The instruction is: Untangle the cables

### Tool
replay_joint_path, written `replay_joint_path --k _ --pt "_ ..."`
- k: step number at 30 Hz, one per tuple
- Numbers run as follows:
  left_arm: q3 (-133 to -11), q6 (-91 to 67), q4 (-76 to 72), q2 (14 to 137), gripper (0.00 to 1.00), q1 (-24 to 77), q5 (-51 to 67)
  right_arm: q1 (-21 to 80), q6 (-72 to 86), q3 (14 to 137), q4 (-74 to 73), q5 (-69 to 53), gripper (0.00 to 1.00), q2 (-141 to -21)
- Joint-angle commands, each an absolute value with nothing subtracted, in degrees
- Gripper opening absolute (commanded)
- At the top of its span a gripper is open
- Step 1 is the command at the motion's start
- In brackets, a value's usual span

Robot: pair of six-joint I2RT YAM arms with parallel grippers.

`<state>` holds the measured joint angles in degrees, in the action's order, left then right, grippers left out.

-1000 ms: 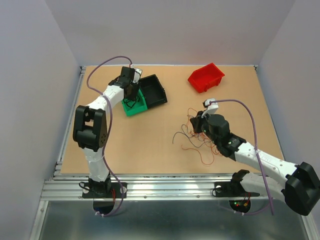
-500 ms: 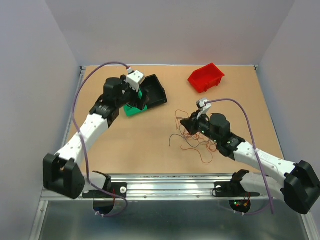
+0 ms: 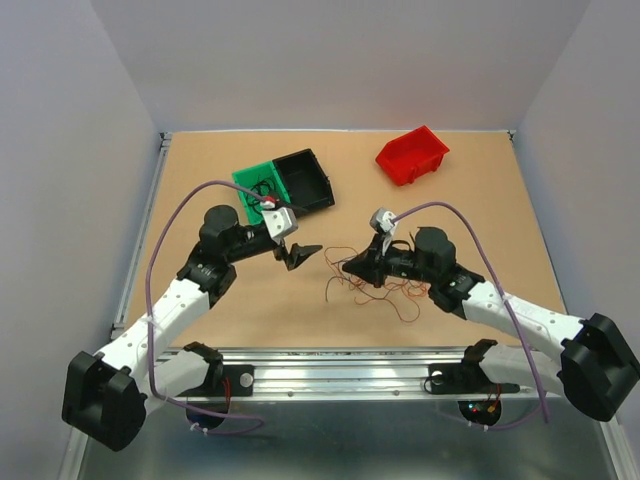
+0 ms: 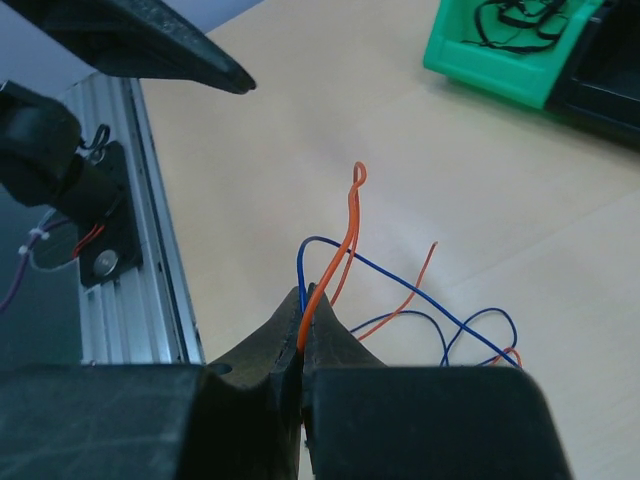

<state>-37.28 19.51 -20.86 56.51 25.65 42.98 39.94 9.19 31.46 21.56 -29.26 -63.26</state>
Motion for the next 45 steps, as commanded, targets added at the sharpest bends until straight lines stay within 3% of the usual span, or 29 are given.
replay_joint_path --k 1,5,10,17,22,38,43,45 --pt "-38.58 21.79 -25.14 58.7 0.95 27.86 46.32 41.13 5.8 34.37 25.4 -36.21 0.0 -62.23" --pt "-41.13 23.46 -21.81 62.13 0.82 30.58 44.82 41.84 4.83 34.8 24.35 -36.48 0.01 -62.58" --pt "-42.89 24.87 -19.34 64.68 0.75 32.52 44.56 42.1 4.48 35.24 24.17 -36.3 0.01 -63.37" --pt "-44.82 26.37 -15.65 66.53 0.74 34.37 44.74 42.28 4.31 35.42 24.08 -35.86 0.0 -63.81" --pt "-44.22 25.75 -15.12 63.2 0.73 34.37 37.53 42.28 3.96 35.33 23.12 -33.84 0.01 -63.37" --pt "-46.4 30.06 -10.99 67.67 0.69 35.5 45.0 42.36 3.25 35.42 23.55 -35.59 0.01 -63.72" --pt "-47.11 31.54 -9.58 69.08 0.64 36.47 45.53 42.36 3.34 35.77 23.73 -35.95 0.01 -64.34" --pt "-47.46 31.9 -8.88 69.61 0.54 37.0 44.92 42.36 3.43 35.95 23.73 -36.12 0.01 -64.6"
